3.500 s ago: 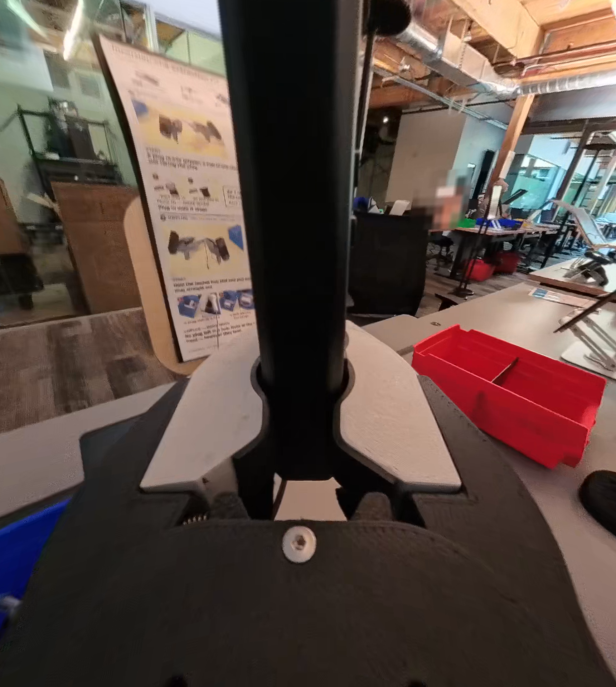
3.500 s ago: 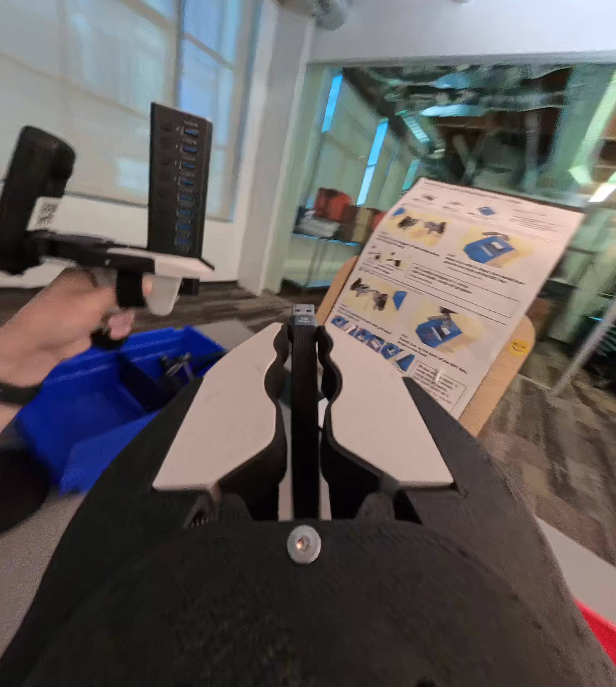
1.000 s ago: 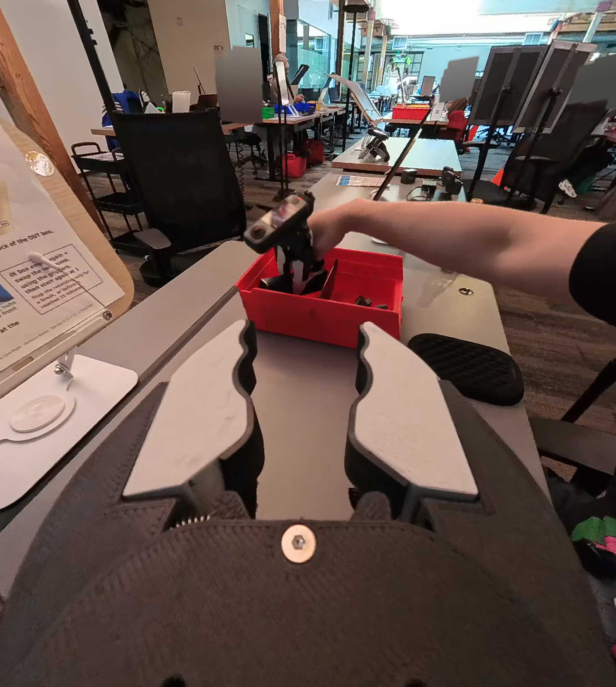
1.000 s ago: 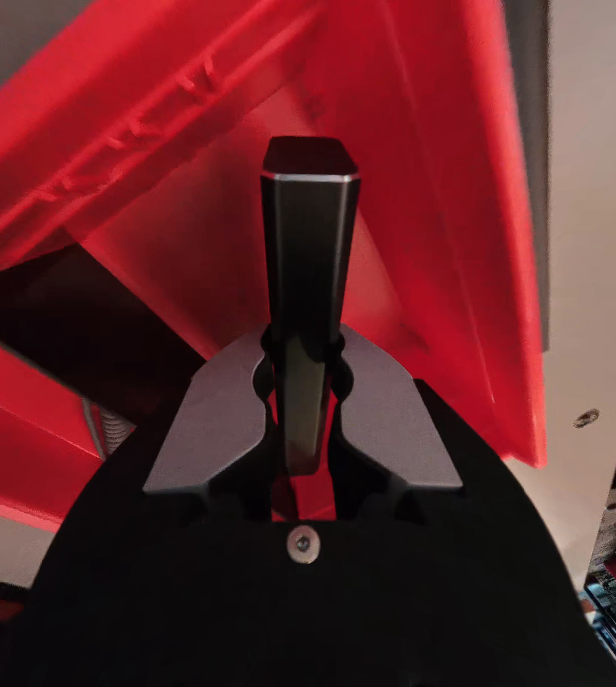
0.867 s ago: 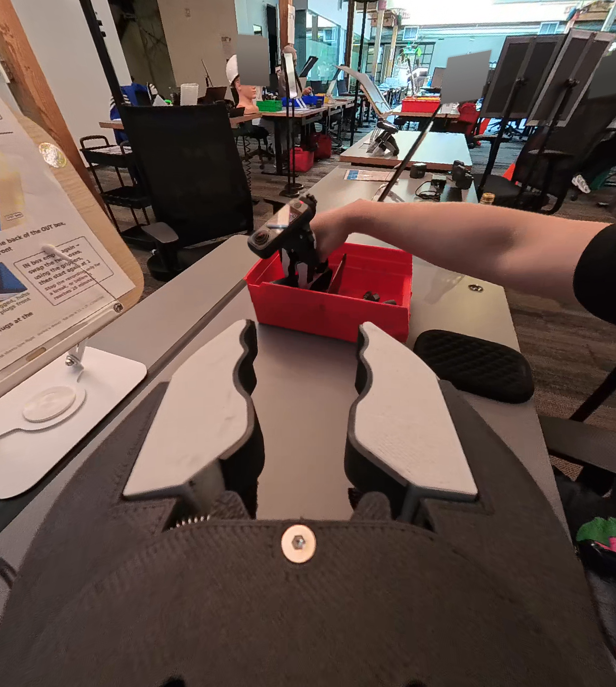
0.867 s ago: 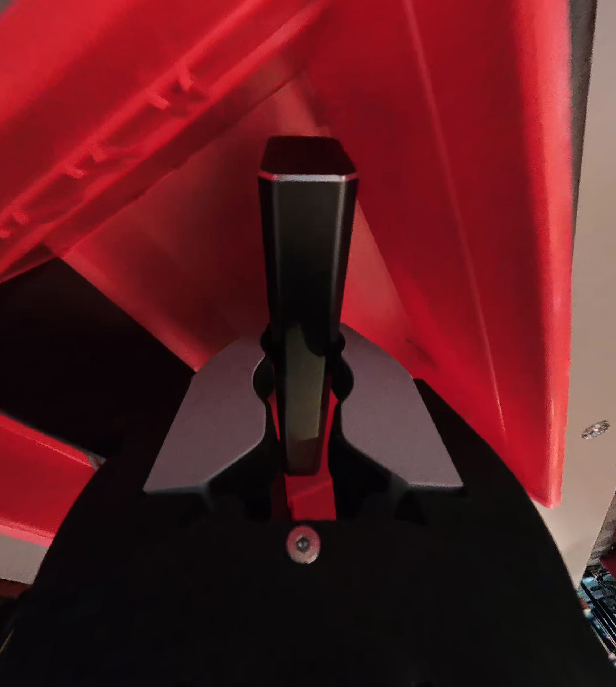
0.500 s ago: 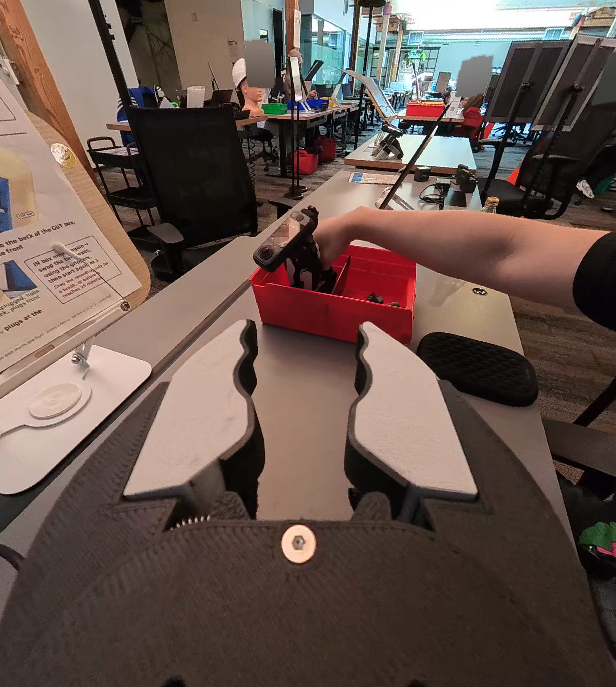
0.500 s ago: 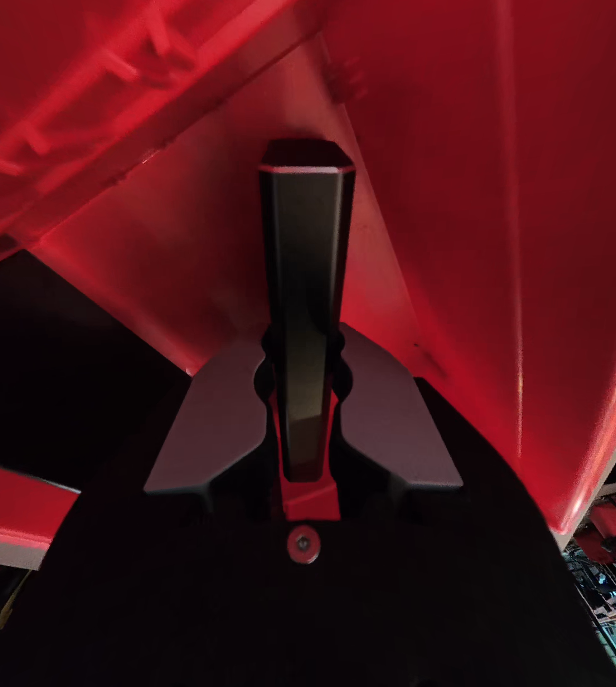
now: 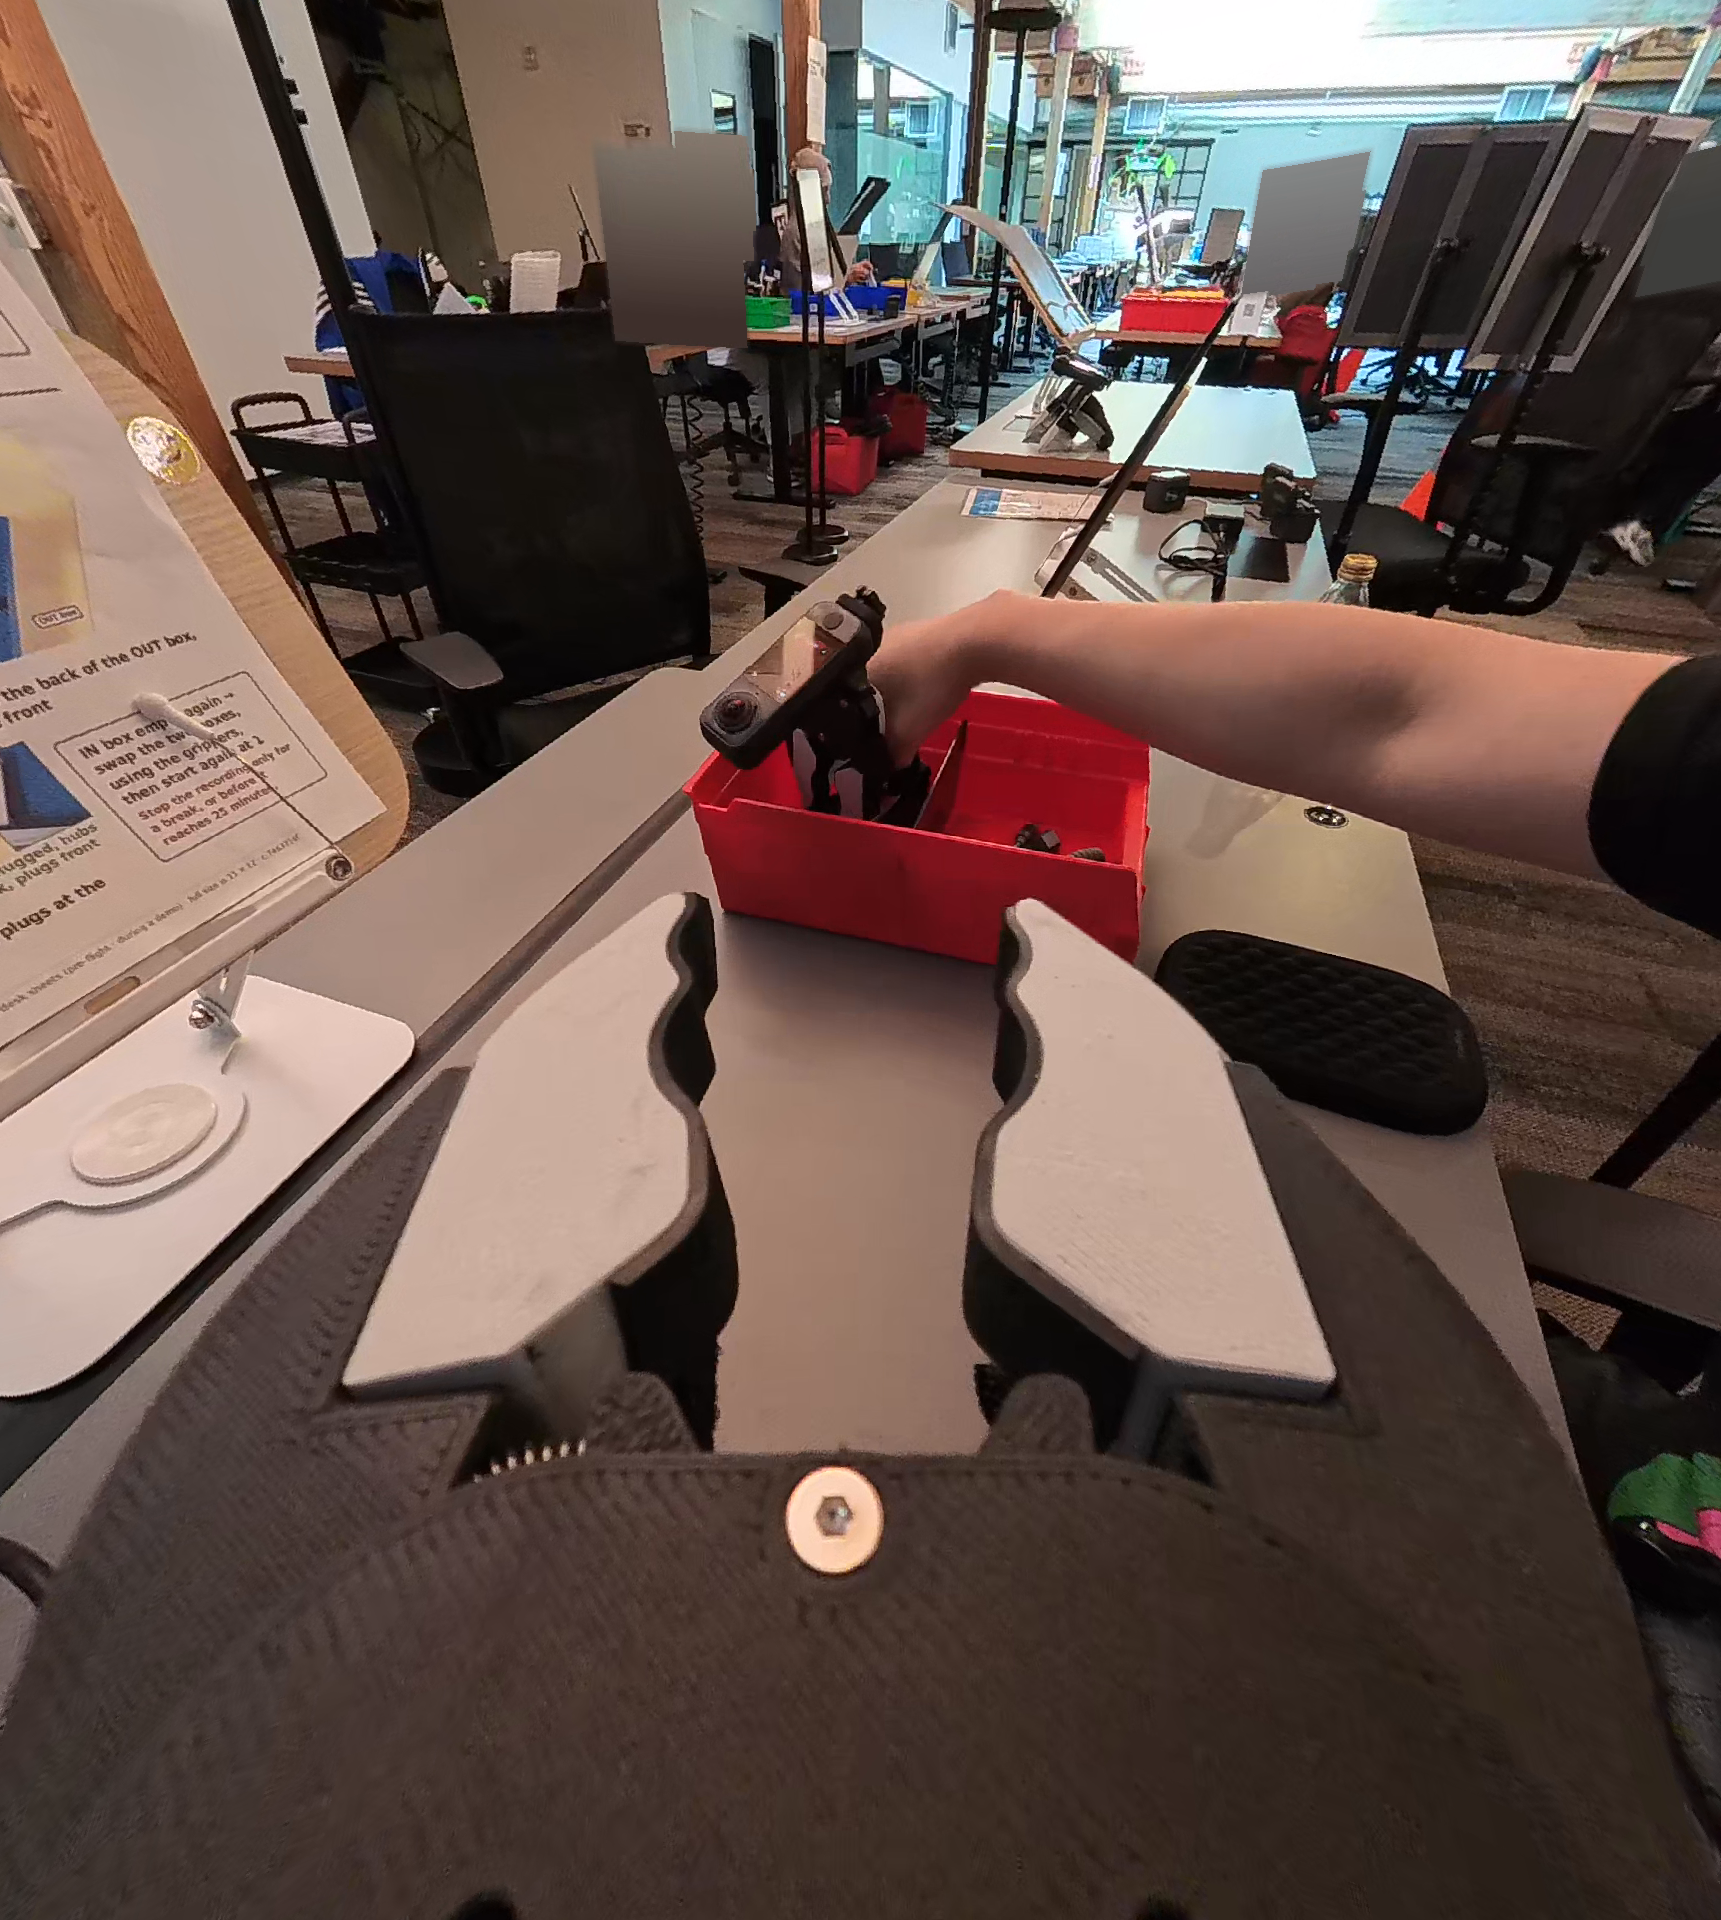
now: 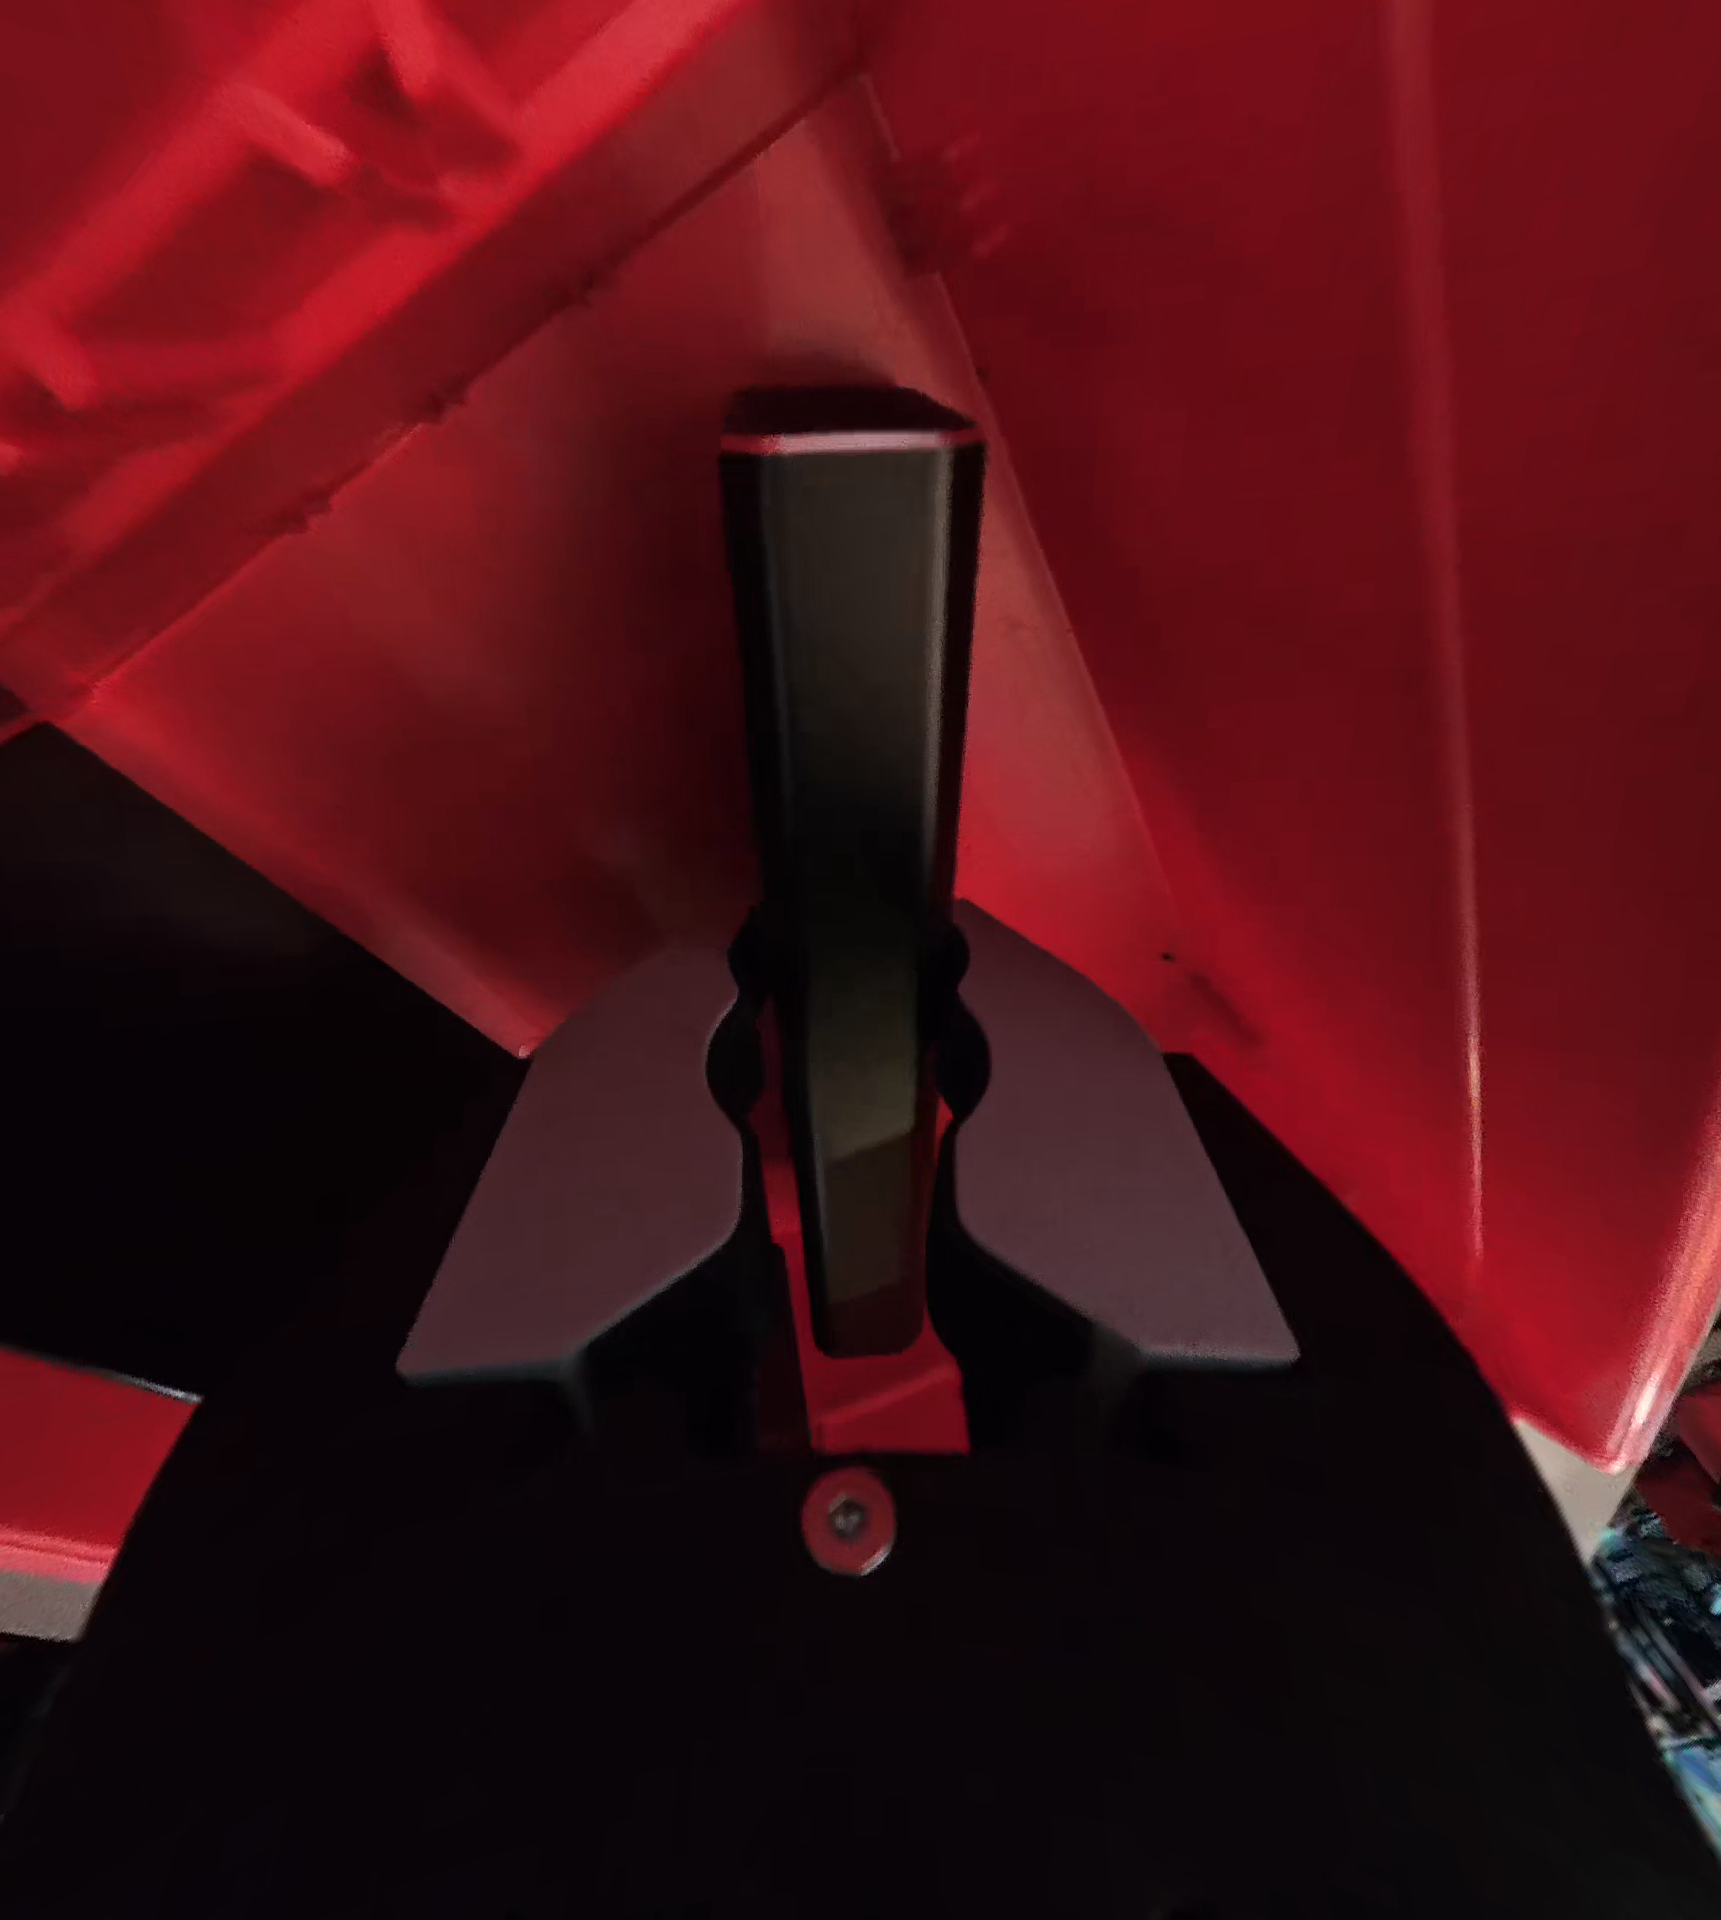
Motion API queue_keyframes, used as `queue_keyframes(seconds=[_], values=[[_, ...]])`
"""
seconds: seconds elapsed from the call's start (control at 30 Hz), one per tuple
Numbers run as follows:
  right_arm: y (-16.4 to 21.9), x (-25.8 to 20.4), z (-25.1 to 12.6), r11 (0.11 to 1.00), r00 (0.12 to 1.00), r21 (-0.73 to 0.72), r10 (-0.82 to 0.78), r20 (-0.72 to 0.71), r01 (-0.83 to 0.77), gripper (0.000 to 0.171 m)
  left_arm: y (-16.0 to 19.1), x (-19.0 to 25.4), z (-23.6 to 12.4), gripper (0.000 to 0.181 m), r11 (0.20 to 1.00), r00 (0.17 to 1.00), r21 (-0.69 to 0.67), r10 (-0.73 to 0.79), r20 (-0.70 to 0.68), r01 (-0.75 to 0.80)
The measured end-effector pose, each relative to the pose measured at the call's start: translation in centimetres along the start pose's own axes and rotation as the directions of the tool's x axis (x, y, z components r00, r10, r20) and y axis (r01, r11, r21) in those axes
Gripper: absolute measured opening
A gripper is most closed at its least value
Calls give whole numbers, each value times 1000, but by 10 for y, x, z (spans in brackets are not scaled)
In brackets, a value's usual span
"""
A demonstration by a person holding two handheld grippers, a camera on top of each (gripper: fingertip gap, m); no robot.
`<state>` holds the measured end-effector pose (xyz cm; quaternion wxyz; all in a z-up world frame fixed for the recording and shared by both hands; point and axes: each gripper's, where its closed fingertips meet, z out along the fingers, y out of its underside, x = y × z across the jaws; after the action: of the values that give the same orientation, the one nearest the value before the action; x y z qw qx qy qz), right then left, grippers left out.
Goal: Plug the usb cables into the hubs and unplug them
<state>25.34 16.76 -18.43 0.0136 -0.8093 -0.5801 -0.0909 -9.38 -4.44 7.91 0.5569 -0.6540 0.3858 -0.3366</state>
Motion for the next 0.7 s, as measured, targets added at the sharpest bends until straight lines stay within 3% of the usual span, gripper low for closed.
queue_keyframes(seconds=[0.13,0.2,0.27,0.33,0.4,0.43,0.5,0.57,0.7], values=[[3,21,-24,995,976,85,68,-206,-51,53,3,2,-1,55,1000,999,-18,-24,-27,23],[8,25,-63,952,923,290,198,-329,-101,53,4,0,-5,56,999,999,-28,-31,-20,31],[43,27,-106,842,818,502,425,-388,-199,53,0,-3,-10,56,999,999,-7,-34,-7,34],[89,17,-120,641,713,645,670,-206,-416,56,-5,-5,-15,55,999,999,13,-41,0,41],[123,-2,-103,477,626,614,779,37,-629,60,-7,-7,-18,55,999,999,20,-41,9,41],[132,-16,-89,464,616,555,779,116,-691,60,-8,-7,-20,55,999,999,21,-40,16,39],[150,-40,-60,496,595,412,788,155,-764,53,-10,-7,-24,55,999,999,30,-39,23,38],[162,-54,-38,531,585,300,801,127,-792,14,-13,-6,-29,54,998,999,41,-39,29,37],[161,-58,-37,320,396,290,880,262,-902,6,-18,-7,-38,53,998,998,58,-36,58,32]])
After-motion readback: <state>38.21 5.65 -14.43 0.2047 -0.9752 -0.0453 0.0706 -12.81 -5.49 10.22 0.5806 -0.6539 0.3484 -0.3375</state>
